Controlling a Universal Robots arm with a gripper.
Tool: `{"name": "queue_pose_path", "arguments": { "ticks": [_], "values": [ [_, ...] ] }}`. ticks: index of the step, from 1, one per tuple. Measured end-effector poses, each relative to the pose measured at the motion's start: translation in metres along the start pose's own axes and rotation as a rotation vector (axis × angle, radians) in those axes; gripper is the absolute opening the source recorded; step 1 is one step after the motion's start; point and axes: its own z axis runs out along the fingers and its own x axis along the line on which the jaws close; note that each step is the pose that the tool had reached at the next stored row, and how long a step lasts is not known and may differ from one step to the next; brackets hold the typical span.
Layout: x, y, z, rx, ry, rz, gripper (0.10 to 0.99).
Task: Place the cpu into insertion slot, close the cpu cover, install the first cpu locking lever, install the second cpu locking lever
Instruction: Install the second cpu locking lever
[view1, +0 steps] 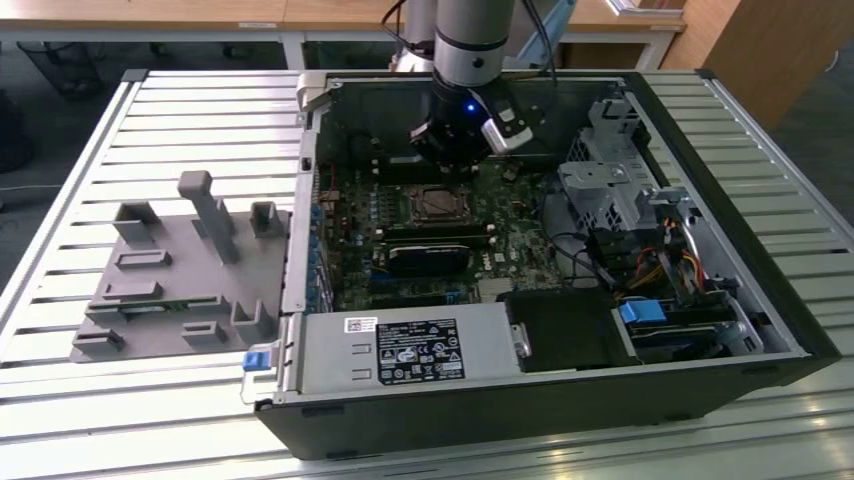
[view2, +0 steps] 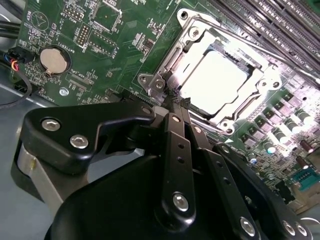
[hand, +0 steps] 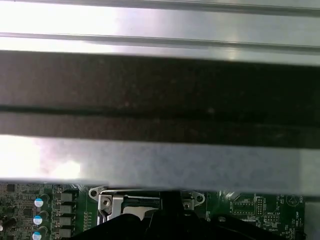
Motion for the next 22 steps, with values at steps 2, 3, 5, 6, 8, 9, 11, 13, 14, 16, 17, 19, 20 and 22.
{"name": "queue_pose_path", "arguments": {
  "ticks": [2, 3, 5, 6, 8, 9, 11, 13, 14, 16, 17, 19, 20, 22],
  "values": [
    [0.0000, -0.0011, -0.0001, 0.000, 0.0001, 0.000, 0.106],
    [0.0000, -0.0020, -0.0001, 0.000, 0.0000, 0.000, 0.106],
    [0.0000, -0.0037, -0.0001, 0.000, 0.0000, 0.000, 0.106],
    [0.0001, -0.0044, -0.0002, 0.000, 0.0001, 0.000, 0.106],
    [0.0001, -0.0061, -0.0002, 0.000, 0.0000, 0.000, 0.106],
    [0.0001, -0.0070, -0.0002, 0.000, 0.0000, 0.000, 0.106],
    [0.0002, -0.0087, -0.0003, 0.000, 0.0000, 0.000, 0.106],
    [0.0002, -0.0101, -0.0003, 0.000, 0.0000, 0.000, 0.106],
    [0.0002, -0.0105, -0.0004, 0.000, -0.0001, 0.000, 0.106],
    [0.0002, -0.0109, -0.0016, -0.002, 0.0000, 0.000, 0.106],
    [0.0002, -0.0110, -0.0030, -0.003, 0.0000, 0.000, 0.106],
    [0.0002, -0.0109, -0.0080, -0.005, -0.0002, 0.000, 0.106],
    [0.0001, -0.0108, -0.0112, -0.005, -0.0002, 0.000, 0.106],
    [0.0001, -0.0107, -0.0188, -0.006, -0.0001, 0.000, 0.106]
  ]
}}
